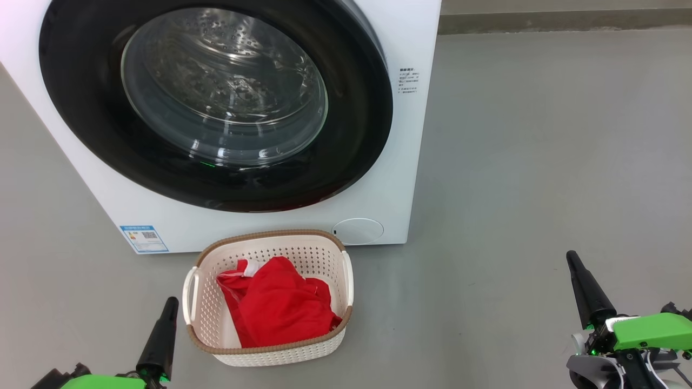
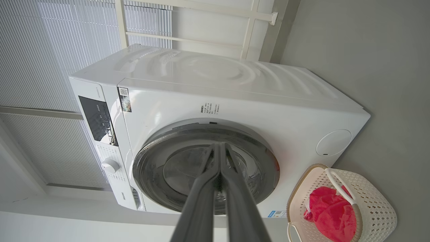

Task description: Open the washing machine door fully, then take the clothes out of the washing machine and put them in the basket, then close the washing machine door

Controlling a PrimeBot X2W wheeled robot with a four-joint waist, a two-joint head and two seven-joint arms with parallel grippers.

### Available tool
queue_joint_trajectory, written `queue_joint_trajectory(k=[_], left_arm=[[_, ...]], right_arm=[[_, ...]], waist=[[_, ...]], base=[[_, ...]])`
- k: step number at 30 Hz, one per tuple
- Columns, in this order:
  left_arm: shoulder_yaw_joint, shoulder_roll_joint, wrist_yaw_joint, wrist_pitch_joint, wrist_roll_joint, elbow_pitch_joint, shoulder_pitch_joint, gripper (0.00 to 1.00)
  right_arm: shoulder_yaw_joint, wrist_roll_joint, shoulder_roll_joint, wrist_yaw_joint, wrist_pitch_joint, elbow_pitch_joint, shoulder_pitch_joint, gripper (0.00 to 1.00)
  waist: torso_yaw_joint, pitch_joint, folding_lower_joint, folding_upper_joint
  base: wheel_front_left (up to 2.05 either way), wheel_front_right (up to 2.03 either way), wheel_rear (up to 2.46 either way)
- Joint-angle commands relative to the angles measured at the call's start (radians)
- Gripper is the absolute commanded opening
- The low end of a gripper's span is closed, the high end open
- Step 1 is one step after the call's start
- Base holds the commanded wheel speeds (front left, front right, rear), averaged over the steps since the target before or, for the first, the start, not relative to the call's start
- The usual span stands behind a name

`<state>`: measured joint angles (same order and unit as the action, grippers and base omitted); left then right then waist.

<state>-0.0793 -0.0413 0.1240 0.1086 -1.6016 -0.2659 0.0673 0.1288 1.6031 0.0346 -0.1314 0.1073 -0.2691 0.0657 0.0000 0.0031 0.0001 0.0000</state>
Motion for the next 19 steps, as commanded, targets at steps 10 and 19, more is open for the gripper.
queue_joint_trajectory(k=[10,19], left_arm=[[-0.034,-0.009,0.007,0.005,-0.007,0.021,0.041,0.00],[-0.034,-0.009,0.007,0.005,-0.007,0.021,0.041,0.00]], right_arm=[[-0.015,0.006,0.016,0.001,0.006,0.024,0.042,0.00],[-0.015,0.006,0.016,0.001,0.006,0.024,0.042,0.00]], waist=[[0.000,0.000,-0.0001,0.0000],[0.000,0.000,-0.0001,0.0000]], base=[[0.00,0.00,0.00],[0.00,0.00,0.00]])
